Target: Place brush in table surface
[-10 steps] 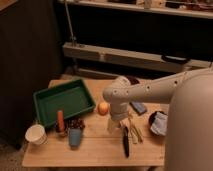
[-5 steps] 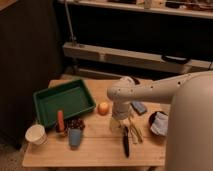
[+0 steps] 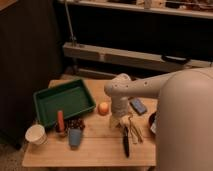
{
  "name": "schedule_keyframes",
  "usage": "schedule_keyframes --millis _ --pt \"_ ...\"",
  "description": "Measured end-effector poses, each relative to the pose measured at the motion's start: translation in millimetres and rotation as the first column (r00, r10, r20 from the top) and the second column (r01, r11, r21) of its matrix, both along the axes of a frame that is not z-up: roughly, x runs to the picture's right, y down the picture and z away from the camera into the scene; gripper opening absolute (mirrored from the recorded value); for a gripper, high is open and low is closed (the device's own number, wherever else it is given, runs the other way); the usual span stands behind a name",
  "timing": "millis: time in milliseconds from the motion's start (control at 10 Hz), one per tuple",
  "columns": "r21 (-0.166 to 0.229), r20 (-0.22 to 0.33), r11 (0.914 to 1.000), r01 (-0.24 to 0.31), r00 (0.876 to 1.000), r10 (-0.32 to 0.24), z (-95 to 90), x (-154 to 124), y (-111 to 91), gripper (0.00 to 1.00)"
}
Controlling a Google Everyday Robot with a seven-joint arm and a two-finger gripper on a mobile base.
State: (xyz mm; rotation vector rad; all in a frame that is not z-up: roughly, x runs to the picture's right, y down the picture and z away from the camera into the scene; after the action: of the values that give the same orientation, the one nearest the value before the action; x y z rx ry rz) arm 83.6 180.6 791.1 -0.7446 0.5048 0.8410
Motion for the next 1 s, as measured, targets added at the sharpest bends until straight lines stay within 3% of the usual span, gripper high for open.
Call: schedule_keyframes --millis 300,1000 --pt "-0.016 0.006 0.9999 0.005 1.0 -0.005 5.3 -3.6 6.6 0.8" --pt "-0.008 0.062 0.9999 0.014 0.998 -0.013 14.8 -13.3 23.2 0.8"
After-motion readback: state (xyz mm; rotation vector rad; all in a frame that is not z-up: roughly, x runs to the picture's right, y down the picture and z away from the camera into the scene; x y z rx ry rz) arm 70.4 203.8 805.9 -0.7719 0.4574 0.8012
